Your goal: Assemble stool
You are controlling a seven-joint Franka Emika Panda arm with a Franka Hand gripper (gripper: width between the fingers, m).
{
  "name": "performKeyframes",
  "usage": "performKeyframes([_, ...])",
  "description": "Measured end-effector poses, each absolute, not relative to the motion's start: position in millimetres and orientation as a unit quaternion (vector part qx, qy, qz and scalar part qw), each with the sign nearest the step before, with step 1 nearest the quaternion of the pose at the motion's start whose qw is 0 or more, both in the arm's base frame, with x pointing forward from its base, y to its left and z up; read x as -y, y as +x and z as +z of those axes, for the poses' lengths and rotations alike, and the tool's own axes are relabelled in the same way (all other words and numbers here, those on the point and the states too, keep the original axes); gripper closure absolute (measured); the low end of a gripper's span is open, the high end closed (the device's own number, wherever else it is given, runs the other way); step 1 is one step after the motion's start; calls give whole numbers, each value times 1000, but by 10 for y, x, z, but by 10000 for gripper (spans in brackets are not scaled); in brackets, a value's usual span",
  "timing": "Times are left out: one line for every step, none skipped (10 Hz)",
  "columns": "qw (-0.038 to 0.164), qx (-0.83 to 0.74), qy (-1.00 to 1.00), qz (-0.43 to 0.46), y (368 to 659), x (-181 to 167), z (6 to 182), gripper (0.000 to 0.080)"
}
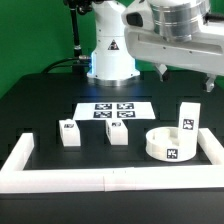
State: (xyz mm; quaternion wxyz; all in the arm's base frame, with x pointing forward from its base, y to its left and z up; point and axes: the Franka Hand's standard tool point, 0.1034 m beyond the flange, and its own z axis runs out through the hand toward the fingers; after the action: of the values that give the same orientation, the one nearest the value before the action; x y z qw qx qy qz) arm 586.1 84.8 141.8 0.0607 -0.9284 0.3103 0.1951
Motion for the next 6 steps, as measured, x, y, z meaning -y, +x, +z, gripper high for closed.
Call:
performKeyframes([63, -298, -932, 194, 5861, -848, 1417, 150])
performKeyframes([73, -248, -947, 191, 5860, -842, 1413, 150])
performKeyframes([79, -213, -956, 188, 5859, -840, 1410, 150])
performKeyframes([64, -156, -973, 159, 5872, -824, 1398, 150])
performKeyframes([60, -117, -983, 130, 5799, -861, 1359, 150])
performKeyframes([52, -121, -983, 131, 5699, -885, 1291, 150])
